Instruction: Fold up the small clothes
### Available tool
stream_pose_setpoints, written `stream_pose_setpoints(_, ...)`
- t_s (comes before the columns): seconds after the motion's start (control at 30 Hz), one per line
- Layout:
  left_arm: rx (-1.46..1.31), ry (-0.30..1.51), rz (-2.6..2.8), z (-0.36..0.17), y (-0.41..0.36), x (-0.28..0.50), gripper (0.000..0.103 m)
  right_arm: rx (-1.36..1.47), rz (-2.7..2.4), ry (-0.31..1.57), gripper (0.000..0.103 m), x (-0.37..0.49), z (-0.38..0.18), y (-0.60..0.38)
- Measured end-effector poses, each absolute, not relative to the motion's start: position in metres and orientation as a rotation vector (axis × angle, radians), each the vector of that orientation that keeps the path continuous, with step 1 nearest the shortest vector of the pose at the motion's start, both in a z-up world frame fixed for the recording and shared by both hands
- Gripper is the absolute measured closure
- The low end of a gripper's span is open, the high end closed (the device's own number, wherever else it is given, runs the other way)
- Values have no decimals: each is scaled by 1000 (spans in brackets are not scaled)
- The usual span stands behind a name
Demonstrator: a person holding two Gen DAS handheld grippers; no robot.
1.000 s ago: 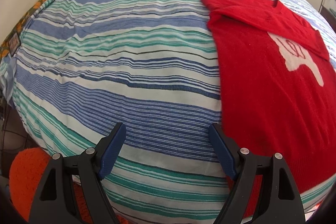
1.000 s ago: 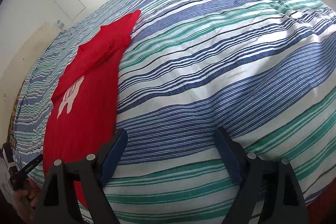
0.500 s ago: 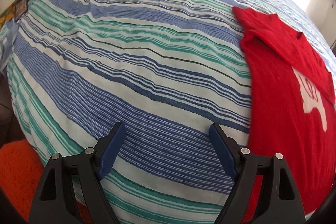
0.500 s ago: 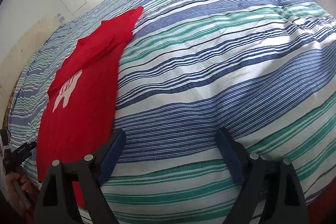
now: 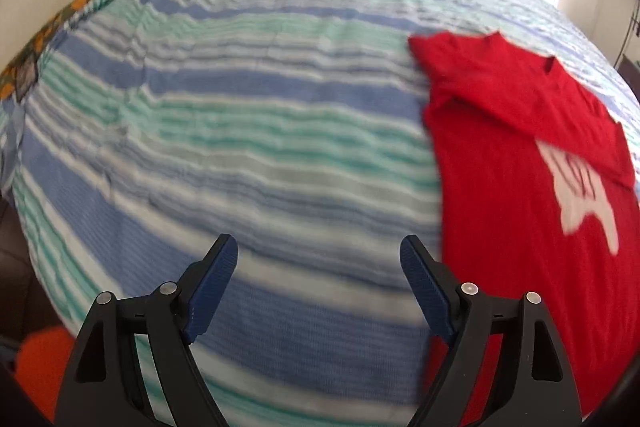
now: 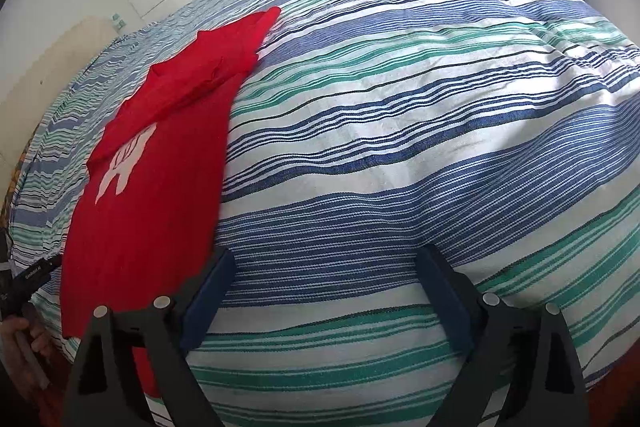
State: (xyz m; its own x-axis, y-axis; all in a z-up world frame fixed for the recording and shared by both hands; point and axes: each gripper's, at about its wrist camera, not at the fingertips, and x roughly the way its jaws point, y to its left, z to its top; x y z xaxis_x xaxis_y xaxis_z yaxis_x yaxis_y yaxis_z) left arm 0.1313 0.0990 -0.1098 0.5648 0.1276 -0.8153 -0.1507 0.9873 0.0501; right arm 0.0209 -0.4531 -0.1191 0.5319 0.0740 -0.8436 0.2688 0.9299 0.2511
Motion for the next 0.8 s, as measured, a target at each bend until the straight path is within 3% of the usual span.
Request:
stream_pose_setpoints(0.03,-18,932,164,-108,100,141,1,370,-121,1010,11,21,-119,-452)
stream_pose_setpoints(0.2,-46,1031,130,-177,127,187,0,361,-123,1012,11,22,-120,-451)
stream_pose_setpoints(0.3,-164,937,89,-165,145,171,0,362,-120,1010,11,21,-119,-451)
stream_pose_setpoints(0.8,-89,947,122,-171,137,172,0,351,-118,1012,9,23,-119,-450)
